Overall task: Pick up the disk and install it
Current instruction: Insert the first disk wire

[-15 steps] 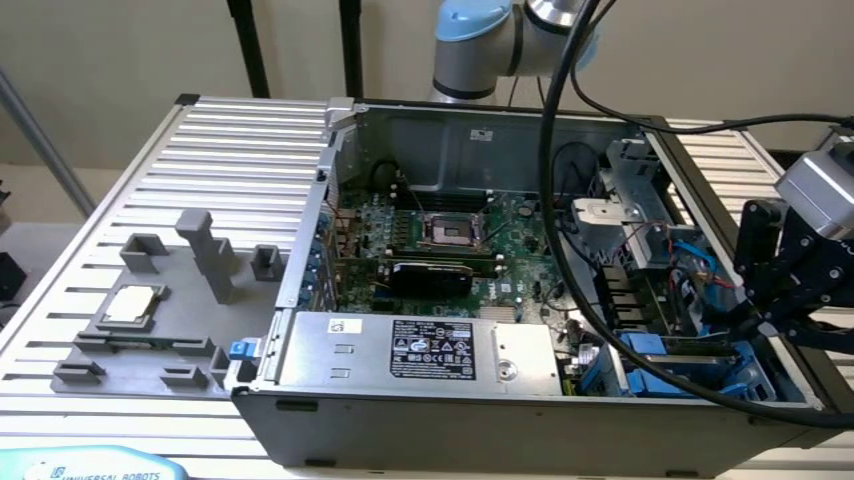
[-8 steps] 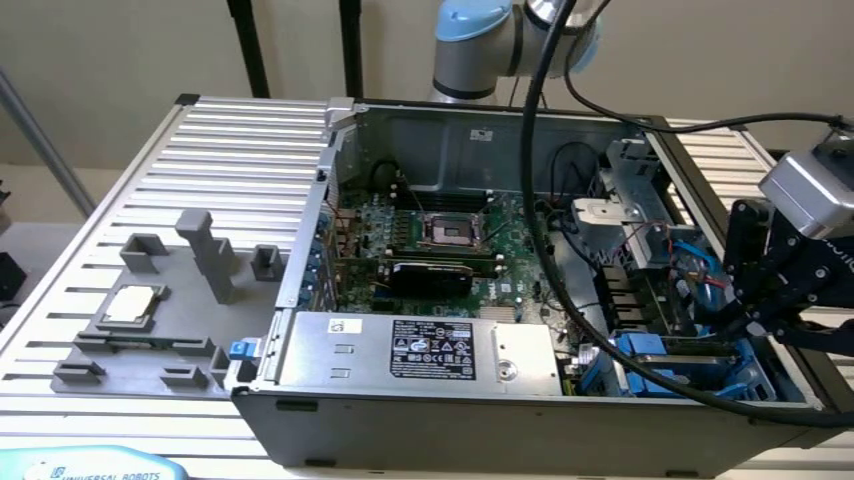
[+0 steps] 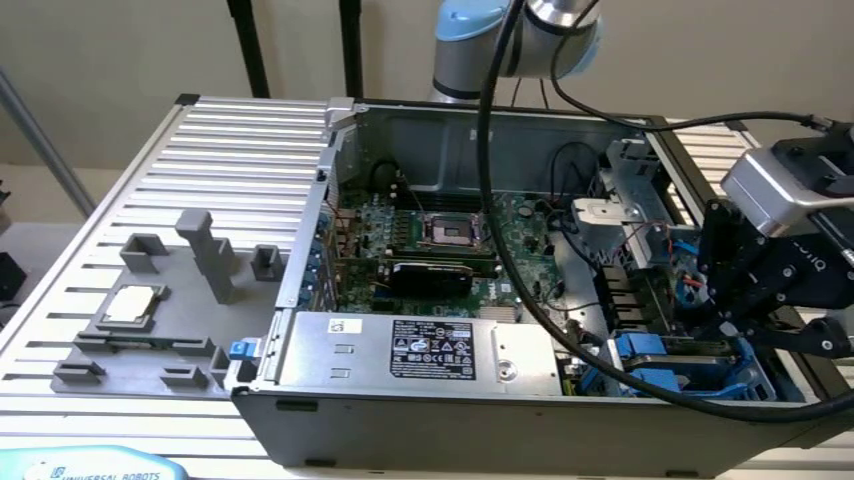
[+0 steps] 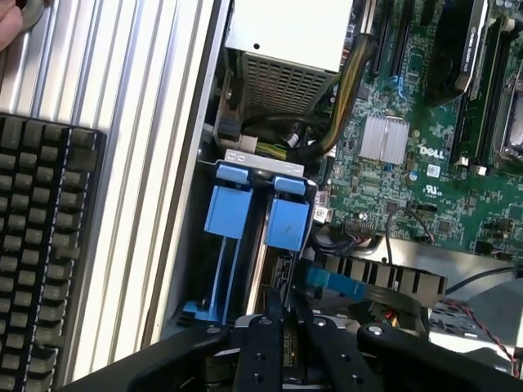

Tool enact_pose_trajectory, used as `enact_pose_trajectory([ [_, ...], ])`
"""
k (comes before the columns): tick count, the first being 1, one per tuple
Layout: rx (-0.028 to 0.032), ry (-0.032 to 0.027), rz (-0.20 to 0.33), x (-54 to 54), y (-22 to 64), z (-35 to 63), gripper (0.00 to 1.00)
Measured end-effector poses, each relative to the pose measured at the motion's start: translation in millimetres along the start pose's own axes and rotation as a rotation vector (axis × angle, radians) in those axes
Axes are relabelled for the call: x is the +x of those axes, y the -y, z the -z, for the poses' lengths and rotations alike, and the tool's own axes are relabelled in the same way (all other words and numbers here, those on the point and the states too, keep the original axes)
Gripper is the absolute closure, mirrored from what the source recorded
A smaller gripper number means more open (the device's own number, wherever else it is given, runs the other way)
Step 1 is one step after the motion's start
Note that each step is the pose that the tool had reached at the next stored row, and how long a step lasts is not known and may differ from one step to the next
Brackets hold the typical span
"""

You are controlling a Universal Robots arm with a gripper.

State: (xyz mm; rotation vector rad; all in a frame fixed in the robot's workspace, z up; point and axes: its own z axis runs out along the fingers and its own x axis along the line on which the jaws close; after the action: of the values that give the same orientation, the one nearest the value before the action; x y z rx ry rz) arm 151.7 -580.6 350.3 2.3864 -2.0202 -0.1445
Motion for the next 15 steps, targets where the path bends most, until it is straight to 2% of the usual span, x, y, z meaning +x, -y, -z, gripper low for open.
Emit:
enact_pose_trajectory([
  [5,0.0034,0.0018,-0.057,-0.1,-0.6,-1.0,0.84],
  [15,0.0135,0.0112,-0.224,0.1,-0.4,-3.9,0.84],
])
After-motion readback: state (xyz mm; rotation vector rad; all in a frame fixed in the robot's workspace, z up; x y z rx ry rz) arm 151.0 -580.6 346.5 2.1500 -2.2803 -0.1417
